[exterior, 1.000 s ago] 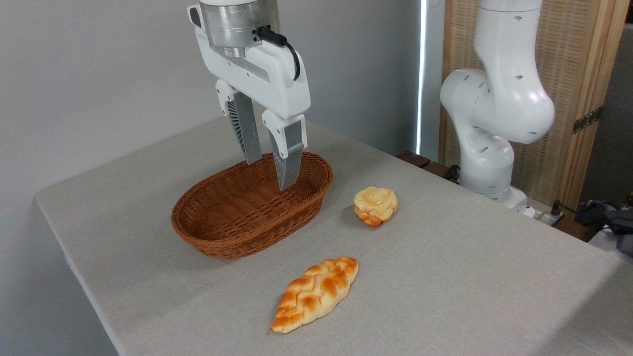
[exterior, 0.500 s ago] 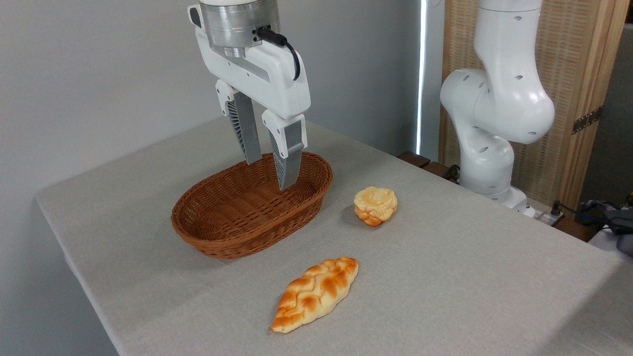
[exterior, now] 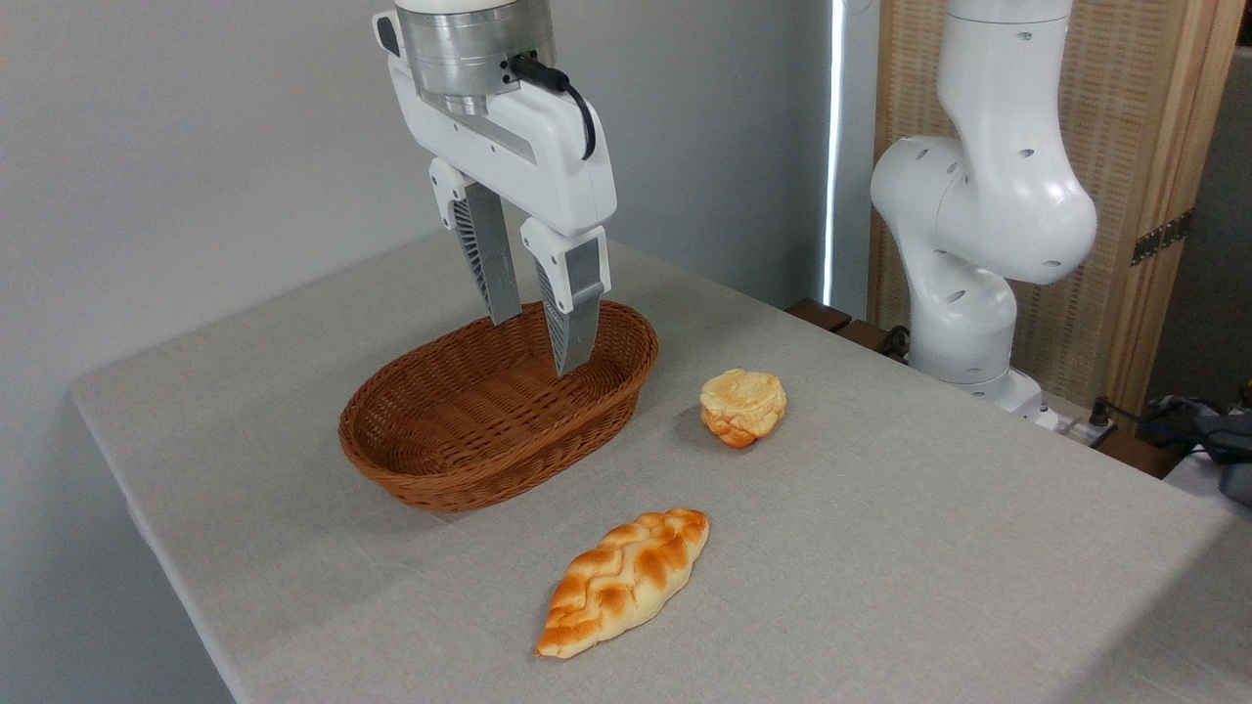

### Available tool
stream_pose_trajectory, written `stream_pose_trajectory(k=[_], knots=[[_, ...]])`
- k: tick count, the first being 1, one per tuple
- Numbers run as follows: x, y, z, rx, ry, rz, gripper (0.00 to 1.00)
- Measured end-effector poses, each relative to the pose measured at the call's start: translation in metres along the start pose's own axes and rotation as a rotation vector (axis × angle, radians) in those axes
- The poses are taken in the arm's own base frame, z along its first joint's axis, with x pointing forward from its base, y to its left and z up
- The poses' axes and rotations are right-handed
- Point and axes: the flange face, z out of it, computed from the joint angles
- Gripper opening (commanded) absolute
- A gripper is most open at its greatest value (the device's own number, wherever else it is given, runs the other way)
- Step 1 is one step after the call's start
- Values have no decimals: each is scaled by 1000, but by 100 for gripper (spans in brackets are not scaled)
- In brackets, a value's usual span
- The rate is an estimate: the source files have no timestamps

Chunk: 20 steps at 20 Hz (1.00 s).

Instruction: Put bread into the basket

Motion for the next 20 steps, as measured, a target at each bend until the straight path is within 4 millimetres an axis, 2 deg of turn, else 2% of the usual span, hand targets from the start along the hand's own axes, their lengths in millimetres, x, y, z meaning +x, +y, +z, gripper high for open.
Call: stream_pose_trajectory(k=[5, 10, 13, 16, 20], knots=[[1, 1, 3, -6, -6, 2, 100], [3, 10, 24, -38, -38, 18, 100], [-3, 23, 33, -56, -53, 30, 100], [-22, 41, 39, -75, -59, 36, 100], [-34, 66, 69, -114, -119, 68, 100]])
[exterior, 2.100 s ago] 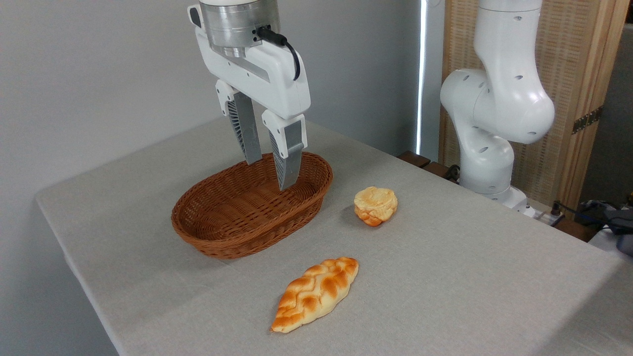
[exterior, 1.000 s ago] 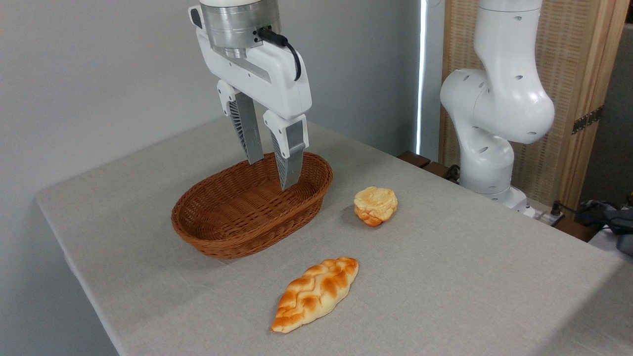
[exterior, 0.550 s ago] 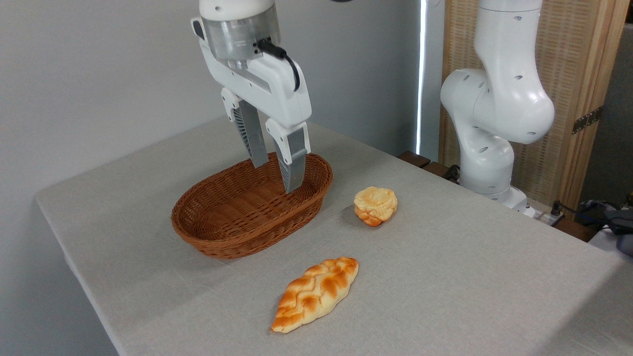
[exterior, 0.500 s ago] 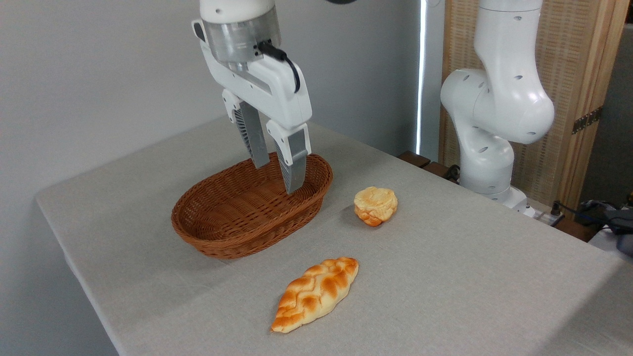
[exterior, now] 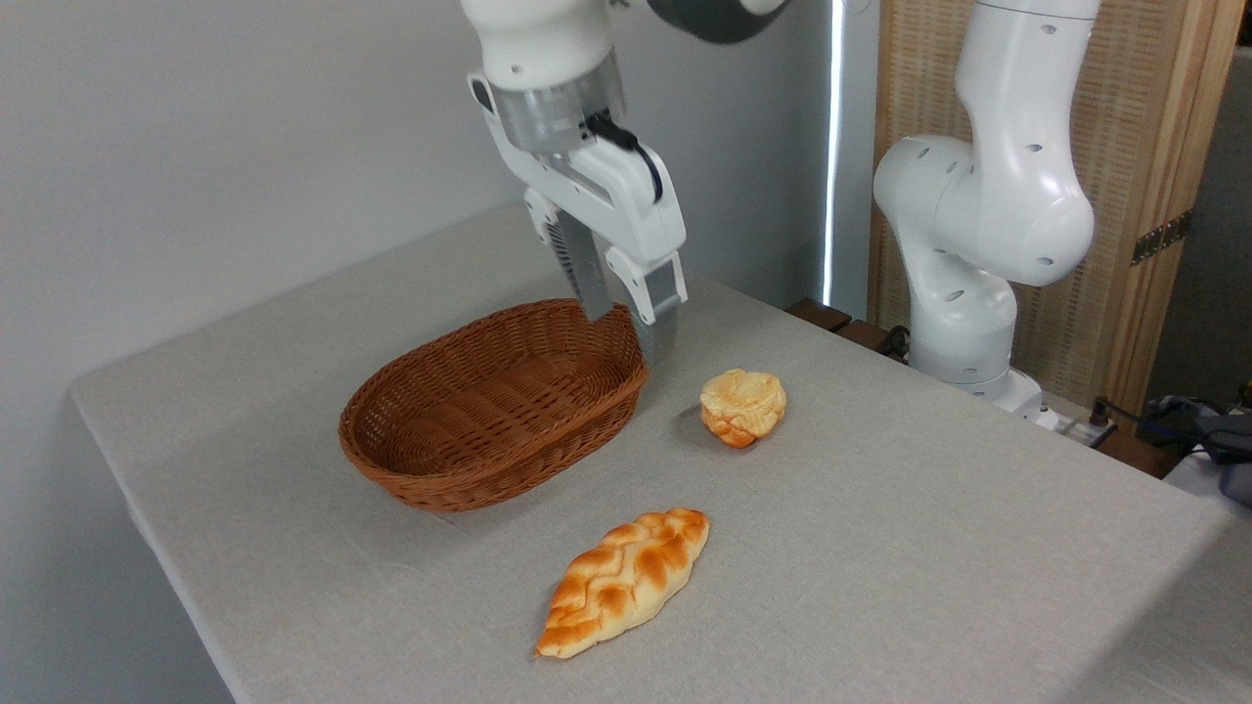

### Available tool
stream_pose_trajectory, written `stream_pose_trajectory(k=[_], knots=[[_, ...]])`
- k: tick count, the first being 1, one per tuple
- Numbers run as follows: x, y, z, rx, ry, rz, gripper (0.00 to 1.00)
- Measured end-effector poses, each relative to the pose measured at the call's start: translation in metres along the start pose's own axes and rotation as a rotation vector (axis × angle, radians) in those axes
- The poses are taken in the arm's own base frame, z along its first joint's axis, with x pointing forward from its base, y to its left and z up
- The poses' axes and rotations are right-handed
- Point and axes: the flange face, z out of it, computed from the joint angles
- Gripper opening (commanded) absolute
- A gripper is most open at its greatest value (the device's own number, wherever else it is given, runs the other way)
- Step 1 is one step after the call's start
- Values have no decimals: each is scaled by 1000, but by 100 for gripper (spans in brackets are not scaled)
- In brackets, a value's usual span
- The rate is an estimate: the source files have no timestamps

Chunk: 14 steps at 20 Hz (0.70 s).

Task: Put bread into the basket
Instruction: 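Move the gripper over to the round golden bun and lower onto it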

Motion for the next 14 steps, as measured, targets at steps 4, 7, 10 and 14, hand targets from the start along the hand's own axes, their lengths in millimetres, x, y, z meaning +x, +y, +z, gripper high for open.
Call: stream_pose_trajectory(k=[4, 7, 10, 14], knots=[[-1, 8, 32, -35, -97, 20, 100], [0, 15, 62, -45, -180, 45, 100], [2, 24, 83, -58, -227, 68, 100], [3, 31, 101, -79, -259, 86, 100]])
